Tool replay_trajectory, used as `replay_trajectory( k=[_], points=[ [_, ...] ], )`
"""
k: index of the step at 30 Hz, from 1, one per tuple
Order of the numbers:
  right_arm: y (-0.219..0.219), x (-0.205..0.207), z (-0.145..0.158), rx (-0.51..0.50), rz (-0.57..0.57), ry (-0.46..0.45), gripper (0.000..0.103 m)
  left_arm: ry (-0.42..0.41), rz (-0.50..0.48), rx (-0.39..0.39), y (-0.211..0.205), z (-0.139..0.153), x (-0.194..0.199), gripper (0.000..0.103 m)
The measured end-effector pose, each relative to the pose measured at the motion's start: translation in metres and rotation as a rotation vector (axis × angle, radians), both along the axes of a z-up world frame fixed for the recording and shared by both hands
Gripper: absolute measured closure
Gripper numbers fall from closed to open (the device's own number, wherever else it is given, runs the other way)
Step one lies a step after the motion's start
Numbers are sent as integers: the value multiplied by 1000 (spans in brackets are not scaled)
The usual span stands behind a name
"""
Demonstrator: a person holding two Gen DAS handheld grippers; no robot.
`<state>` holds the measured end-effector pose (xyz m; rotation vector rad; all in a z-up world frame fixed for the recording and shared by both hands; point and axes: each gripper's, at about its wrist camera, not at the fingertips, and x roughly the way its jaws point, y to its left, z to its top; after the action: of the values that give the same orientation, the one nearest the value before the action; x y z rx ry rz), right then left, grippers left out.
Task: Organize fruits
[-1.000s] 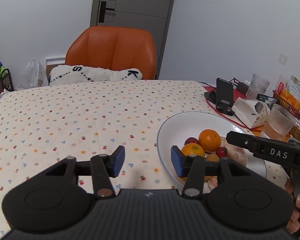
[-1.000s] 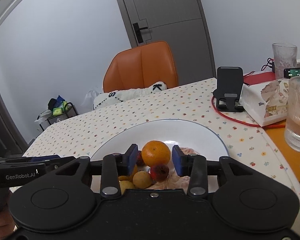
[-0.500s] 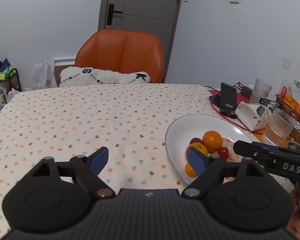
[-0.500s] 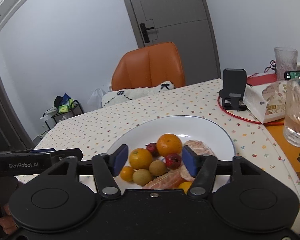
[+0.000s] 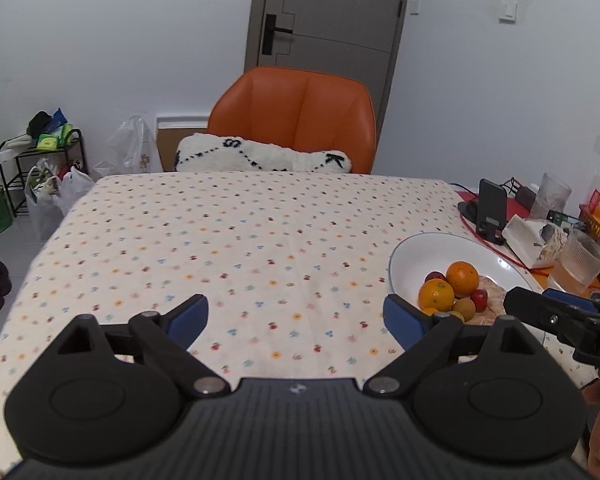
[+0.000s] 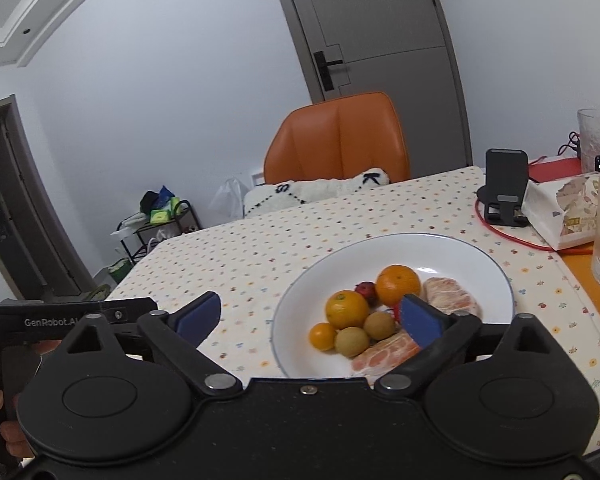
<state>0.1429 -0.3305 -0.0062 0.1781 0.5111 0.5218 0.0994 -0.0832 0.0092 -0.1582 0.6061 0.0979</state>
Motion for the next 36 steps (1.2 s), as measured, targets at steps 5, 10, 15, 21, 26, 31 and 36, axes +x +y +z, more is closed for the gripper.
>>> replay_trajectory(
  k=[5,10,15,21,26,31,36],
  points=[
    [0,-11,5,16,19,12,0,-23,11,-3,5,6,-20,3],
    [2,-25,10,12,22,3,0,-47,5,-7,6,13,-37,0],
    [3,-38,15,5,29,1,0,-63,3,-6,8,20,-54,0],
    [7,-53,20,-7,30,-4,0,-84,7,-8,12,26,-76,0],
    [5,-67,21,5,33,-4,0,-91,1,2,12,28,-95,0],
    [1,-83,23,9,23,6,0,-97,-10,1,11,30,-112,0],
    [0,-102,32,6,12,-5,0,-99,-23,-5,12,32,-127,0]
  ],
)
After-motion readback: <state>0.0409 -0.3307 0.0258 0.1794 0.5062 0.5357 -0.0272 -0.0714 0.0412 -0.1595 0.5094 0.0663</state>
